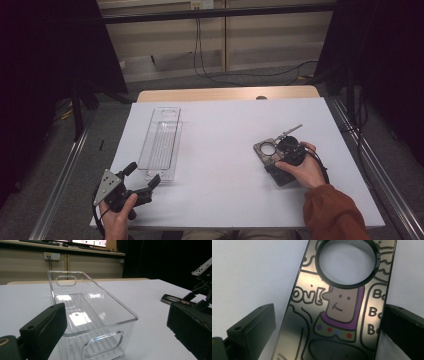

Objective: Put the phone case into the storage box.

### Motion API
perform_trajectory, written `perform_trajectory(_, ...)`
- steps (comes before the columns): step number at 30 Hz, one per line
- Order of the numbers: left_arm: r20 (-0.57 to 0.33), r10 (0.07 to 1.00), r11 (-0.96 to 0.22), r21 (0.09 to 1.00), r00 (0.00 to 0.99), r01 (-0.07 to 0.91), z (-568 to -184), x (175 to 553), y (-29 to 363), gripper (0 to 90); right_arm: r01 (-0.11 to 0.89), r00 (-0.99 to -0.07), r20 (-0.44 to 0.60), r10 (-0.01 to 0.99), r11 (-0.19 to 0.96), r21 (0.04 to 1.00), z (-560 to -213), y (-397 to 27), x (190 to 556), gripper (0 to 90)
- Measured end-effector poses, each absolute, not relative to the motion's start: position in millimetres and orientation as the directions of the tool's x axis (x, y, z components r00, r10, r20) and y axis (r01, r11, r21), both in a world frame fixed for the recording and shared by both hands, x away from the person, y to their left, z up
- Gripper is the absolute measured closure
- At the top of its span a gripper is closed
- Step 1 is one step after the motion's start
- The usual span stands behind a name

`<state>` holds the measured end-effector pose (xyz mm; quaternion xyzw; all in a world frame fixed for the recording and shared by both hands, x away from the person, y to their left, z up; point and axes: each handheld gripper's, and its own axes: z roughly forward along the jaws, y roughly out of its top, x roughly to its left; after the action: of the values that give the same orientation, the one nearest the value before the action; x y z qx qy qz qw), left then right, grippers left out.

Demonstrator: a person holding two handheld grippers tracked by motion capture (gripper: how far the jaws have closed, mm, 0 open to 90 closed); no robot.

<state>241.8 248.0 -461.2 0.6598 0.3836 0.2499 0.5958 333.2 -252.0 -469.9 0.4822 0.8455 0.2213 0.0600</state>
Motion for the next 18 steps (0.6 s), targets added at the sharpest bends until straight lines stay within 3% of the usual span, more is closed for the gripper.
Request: perform_trajectory(18, -0.128, 0.804, 0.004, 0.978, 0.581, 0.210, -461, 241, 249, 2.5, 0.788, -0.532, 0.027, 0.846, 0.483, 0.381, -472, -241, 333, 0.0)
